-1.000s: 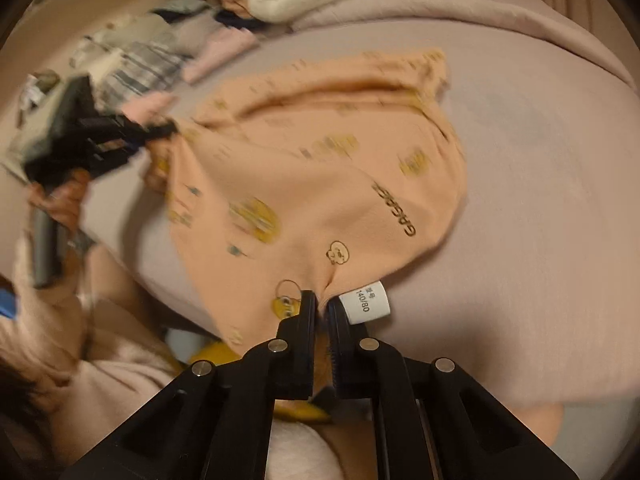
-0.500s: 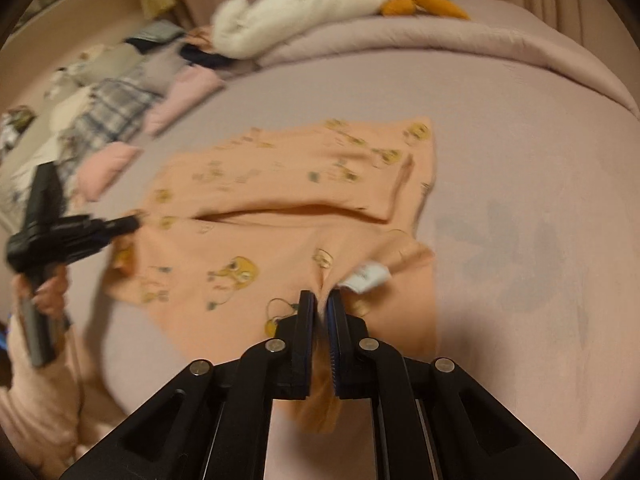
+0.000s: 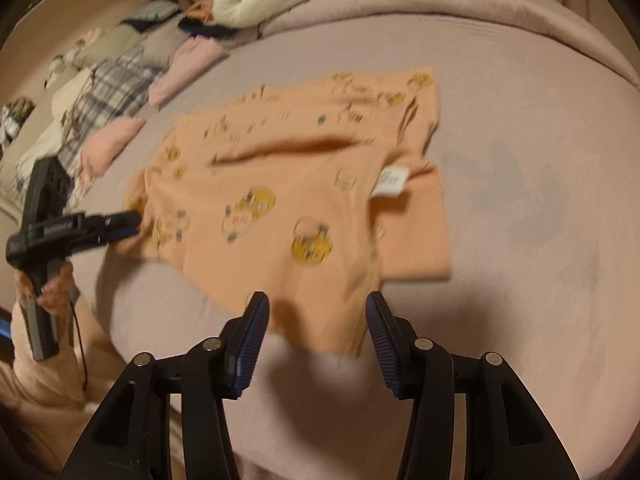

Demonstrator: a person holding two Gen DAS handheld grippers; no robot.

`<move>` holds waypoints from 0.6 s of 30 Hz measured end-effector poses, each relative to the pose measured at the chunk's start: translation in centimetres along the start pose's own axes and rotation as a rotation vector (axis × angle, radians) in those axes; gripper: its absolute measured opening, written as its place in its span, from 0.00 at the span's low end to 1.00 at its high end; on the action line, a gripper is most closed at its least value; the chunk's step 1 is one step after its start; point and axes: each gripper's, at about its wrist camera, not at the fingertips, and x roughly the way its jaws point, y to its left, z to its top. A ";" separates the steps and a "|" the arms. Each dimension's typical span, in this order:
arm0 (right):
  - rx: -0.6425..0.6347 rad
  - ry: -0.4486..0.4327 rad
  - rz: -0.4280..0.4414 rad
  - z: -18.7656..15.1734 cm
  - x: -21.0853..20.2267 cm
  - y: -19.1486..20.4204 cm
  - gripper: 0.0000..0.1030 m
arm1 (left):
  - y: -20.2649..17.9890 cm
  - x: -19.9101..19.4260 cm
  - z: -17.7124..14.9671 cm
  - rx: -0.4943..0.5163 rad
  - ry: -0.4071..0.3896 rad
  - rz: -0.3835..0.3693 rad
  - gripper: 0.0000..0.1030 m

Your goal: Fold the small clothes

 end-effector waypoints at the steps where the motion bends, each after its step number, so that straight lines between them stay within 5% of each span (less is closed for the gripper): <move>1: -0.003 0.008 -0.001 0.1 0.3 0.3 0.49 | 0.1 0.2 0.1 -0.003 0.006 0.003 0.04; 2: -0.007 0.017 -0.002 0.1 0.6 0.4 0.47 | 0.2 0.3 0.3 -0.015 0.006 0.007 0.04; 5: -0.019 0.039 0.005 0.7 1.3 0.7 0.11 | 0.0 0.1 0.9 -0.016 0.001 0.001 0.04; 11: -0.021 -0.014 0.168 3.3 -0.9 1.2 0.07 | -0.8 -1.7 3.6 -0.032 -0.050 -0.086 0.04; 18: 0.034 -0.140 0.186 8.9 -1.7 -0.5 0.07 | -1.5 -1.2 8.0 -0.041 -0.102 -0.098 0.04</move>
